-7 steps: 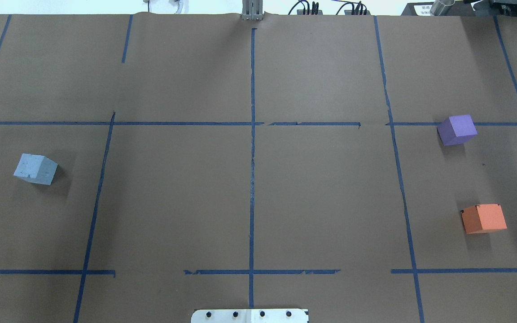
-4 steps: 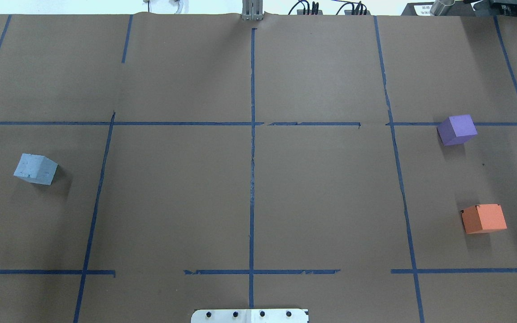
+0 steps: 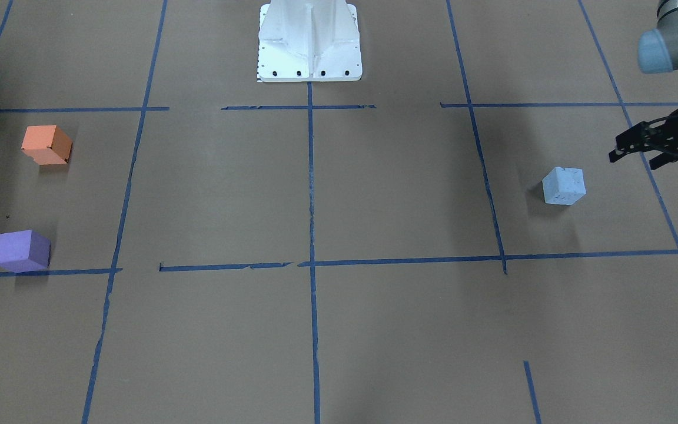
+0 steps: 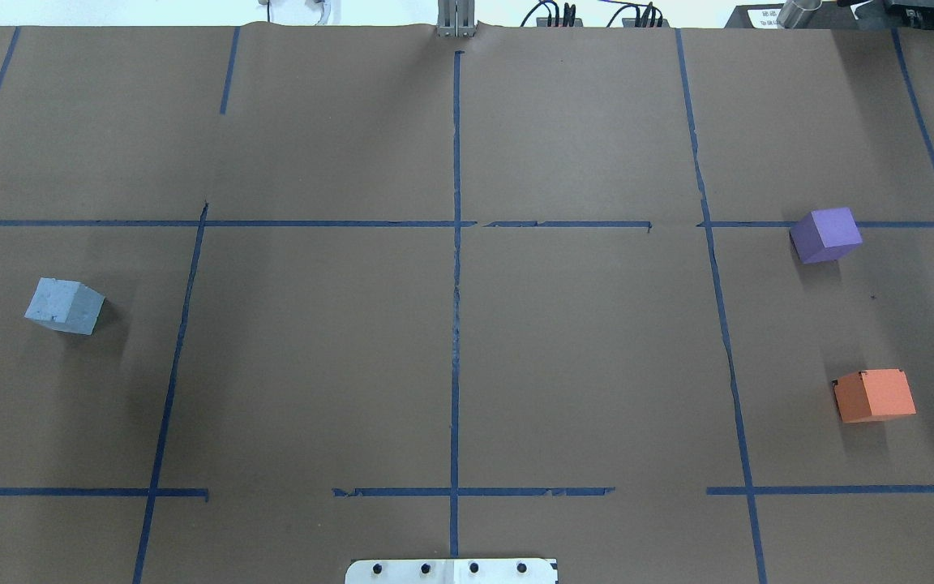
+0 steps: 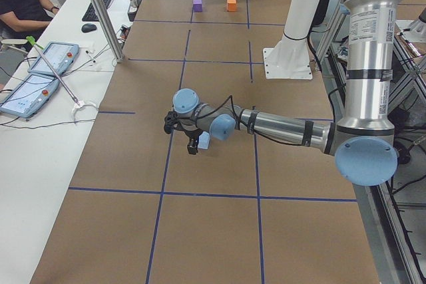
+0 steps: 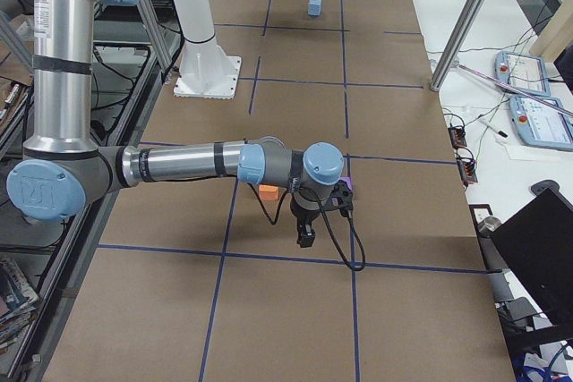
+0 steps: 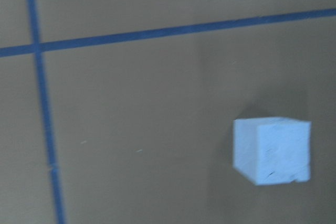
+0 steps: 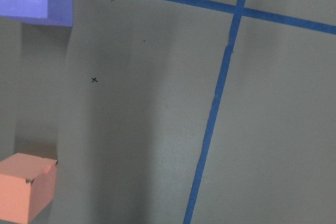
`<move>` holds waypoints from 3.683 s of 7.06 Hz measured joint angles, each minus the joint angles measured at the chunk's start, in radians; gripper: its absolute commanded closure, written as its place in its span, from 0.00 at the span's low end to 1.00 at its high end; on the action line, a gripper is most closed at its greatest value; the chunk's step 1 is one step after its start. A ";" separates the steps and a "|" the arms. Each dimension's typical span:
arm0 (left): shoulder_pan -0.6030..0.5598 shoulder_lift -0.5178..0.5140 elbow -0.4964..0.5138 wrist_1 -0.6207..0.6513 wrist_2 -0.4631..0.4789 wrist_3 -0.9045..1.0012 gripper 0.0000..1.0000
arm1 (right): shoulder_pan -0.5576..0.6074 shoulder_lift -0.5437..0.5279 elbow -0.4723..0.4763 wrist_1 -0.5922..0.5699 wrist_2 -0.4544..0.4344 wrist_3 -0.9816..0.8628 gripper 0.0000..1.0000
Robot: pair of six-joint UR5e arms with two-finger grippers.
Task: Place blue block between orange and purple blocks
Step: 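Lower the left gripper onto the light blue cube and grasp it, then carry the light blue cube with the left gripper toward the table center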
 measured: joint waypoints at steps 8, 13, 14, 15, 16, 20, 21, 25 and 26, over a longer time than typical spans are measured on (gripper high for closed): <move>0.209 -0.078 0.094 -0.067 0.148 -0.154 0.42 | -0.013 -0.001 -0.009 0.010 0.006 0.000 0.00; 0.252 -0.219 0.021 -0.048 0.186 -0.321 1.00 | -0.023 0.000 -0.013 0.015 0.008 0.001 0.00; 0.289 -0.308 -0.008 -0.027 0.192 -0.430 1.00 | -0.025 0.001 -0.013 0.016 0.014 0.001 0.00; 0.369 -0.418 -0.016 0.021 0.225 -0.534 1.00 | -0.026 0.001 -0.013 0.016 0.018 0.001 0.00; 0.459 -0.528 -0.007 0.094 0.297 -0.607 1.00 | -0.027 0.001 -0.011 0.017 0.021 0.002 0.00; 0.637 -0.861 0.273 0.193 0.483 -0.749 0.97 | -0.038 0.000 -0.019 0.079 0.036 0.010 0.00; 0.649 -0.885 0.317 0.193 0.493 -0.754 0.94 | -0.045 0.000 -0.020 0.085 0.036 0.010 0.00; 0.664 -0.933 0.393 0.189 0.522 -0.750 0.05 | -0.064 0.001 -0.019 0.090 0.034 0.011 0.00; 0.667 -0.933 0.397 0.180 0.533 -0.750 0.00 | -0.066 0.002 -0.018 0.094 0.033 0.011 0.00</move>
